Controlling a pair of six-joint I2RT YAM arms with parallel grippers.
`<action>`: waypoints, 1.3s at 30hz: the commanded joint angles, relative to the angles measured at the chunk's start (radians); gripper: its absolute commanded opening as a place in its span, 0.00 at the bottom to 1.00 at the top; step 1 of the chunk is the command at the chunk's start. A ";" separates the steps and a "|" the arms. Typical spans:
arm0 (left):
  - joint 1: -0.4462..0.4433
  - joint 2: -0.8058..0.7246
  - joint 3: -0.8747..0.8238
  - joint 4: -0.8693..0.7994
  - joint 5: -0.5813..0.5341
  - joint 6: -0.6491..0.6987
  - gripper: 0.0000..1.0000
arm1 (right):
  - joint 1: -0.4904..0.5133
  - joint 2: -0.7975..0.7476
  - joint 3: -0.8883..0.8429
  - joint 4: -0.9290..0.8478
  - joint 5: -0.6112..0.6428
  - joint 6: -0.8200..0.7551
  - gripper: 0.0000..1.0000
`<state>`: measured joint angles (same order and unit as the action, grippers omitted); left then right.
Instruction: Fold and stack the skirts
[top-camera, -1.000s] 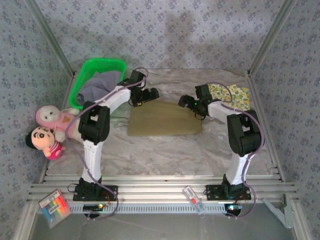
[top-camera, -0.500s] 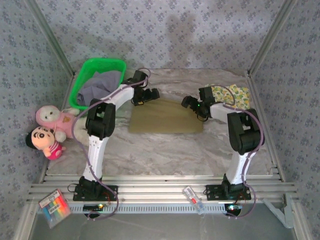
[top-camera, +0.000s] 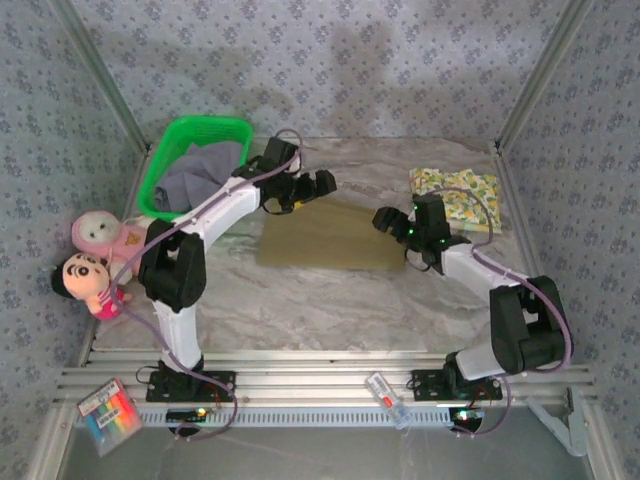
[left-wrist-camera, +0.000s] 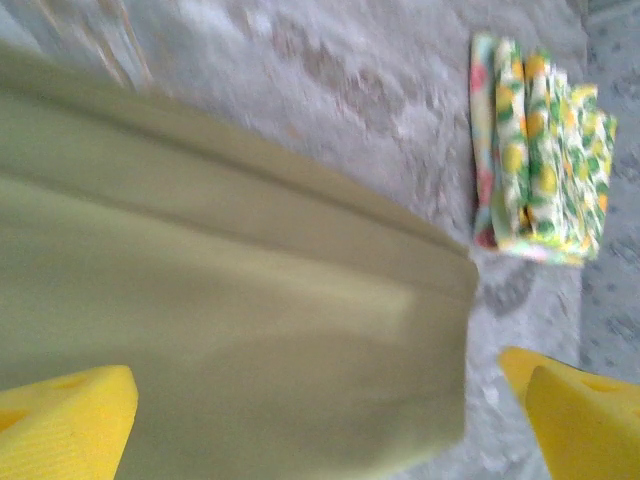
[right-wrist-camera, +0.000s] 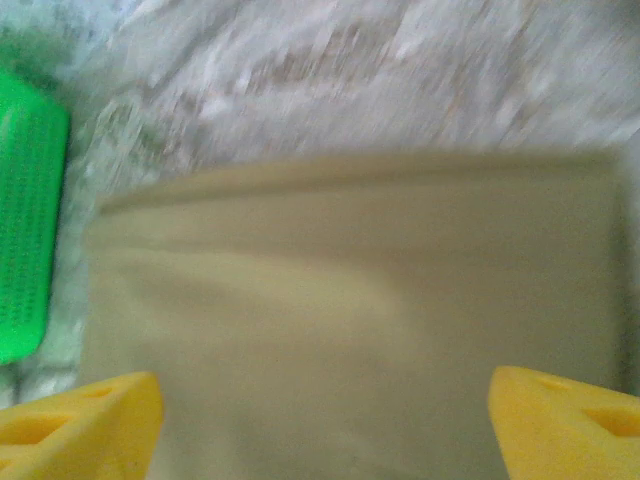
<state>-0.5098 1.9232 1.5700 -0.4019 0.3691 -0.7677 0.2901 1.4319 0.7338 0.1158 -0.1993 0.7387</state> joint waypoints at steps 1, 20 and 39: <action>0.008 0.007 -0.105 0.139 0.110 -0.140 1.00 | 0.091 0.031 -0.020 0.116 -0.093 0.170 0.70; 0.085 0.096 -0.373 0.120 -0.050 -0.094 1.00 | 0.050 0.192 -0.198 0.166 0.035 0.209 0.00; -0.101 0.029 0.037 -0.230 -0.199 0.152 1.00 | -0.117 -0.317 -0.328 -0.025 0.088 0.043 1.00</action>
<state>-0.5755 1.9736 1.5211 -0.4904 0.2470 -0.7139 0.1989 1.1545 0.4232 0.1741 -0.1337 0.7845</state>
